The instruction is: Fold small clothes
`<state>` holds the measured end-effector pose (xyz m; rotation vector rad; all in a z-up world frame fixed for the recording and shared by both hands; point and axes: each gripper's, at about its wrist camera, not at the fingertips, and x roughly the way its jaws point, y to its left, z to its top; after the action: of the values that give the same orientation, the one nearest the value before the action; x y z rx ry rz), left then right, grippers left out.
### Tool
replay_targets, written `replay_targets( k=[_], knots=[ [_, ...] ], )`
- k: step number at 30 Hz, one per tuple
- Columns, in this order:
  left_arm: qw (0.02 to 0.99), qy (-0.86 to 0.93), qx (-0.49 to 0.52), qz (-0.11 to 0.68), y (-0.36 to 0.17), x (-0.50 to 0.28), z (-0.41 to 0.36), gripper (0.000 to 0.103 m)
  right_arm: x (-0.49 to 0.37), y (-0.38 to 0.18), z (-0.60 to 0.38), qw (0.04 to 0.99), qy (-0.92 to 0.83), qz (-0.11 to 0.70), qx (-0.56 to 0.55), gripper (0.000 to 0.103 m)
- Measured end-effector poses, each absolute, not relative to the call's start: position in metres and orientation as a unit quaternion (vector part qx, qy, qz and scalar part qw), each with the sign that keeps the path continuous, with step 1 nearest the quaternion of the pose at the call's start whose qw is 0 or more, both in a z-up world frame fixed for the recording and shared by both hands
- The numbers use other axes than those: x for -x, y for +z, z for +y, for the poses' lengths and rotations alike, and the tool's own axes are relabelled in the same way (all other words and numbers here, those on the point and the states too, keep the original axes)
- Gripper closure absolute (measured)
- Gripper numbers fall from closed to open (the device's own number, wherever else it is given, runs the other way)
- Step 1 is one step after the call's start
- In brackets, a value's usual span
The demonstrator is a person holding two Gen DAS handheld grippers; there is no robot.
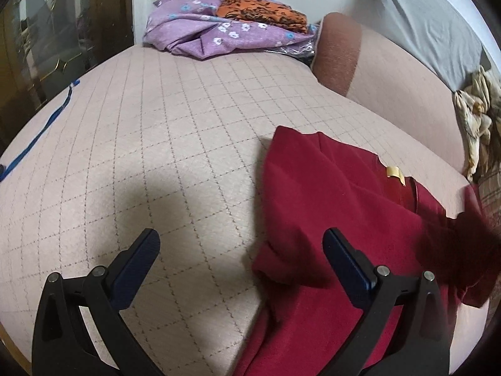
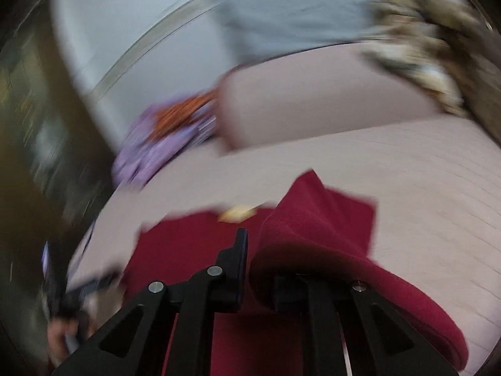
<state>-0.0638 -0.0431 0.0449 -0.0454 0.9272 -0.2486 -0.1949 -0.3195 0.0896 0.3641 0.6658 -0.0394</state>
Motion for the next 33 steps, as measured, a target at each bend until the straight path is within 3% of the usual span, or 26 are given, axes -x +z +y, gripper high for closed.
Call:
replay_targets(
  k=[2,4,9,12,18,23,26,27,28,29,33],
  knots=[
    [0.887,-0.119,0.022,0.447,0.044,0.063,-0.043,0.0,0.18,0.065,-0.283,0.918,0.013,0.365,-0.157,0.081],
    [0.887,-0.119,0.02,0.445,0.044,0.064,-0.043,0.0,0.171,0.04,-0.259,0.899,0.039,0.414,-0.138,0.043],
    [0.888,-0.128,0.015,0.441,0.047,0.066,-0.046,0.0,0.211,0.032,-0.262,0.889,0.051,0.431,-0.145,0.043],
    [0.888,-0.132,0.01,0.441,0.047,0.068,-0.049,0.0,0.255,0.045,-0.297,0.888,0.022,0.413,-0.2,0.031],
    [0.889,-0.133,-0.005,0.437,0.048,0.072,-0.057,0.0,0.33,0.029,-0.378,0.838,-0.05,0.356,-0.411,0.023],
    [0.891,-0.132,-0.018,0.433,0.047,0.075,-0.061,0.0,0.336,-0.01,-0.415,0.779,-0.098,0.284,-0.551,0.023],
    [0.891,-0.129,-0.013,0.435,0.047,0.074,-0.058,0.0,0.326,-0.009,-0.426,0.794,-0.116,0.242,-0.545,0.027],
    [0.891,-0.129,-0.009,0.435,0.047,0.073,-0.057,0.0,0.32,-0.007,-0.428,0.799,-0.124,0.251,-0.532,0.043],
    [0.891,-0.129,-0.004,0.435,0.048,0.072,-0.055,0.0,0.311,0.001,-0.429,0.808,-0.118,0.255,-0.518,0.071],
    [0.892,-0.128,0.001,0.434,0.049,0.071,-0.054,0.0,0.307,0.01,-0.43,0.817,-0.111,0.25,-0.508,0.079],
    [0.895,-0.13,0.016,0.426,0.055,0.069,-0.047,0.0,0.274,0.078,-0.41,0.878,-0.074,0.217,-0.419,0.08]
  ],
)
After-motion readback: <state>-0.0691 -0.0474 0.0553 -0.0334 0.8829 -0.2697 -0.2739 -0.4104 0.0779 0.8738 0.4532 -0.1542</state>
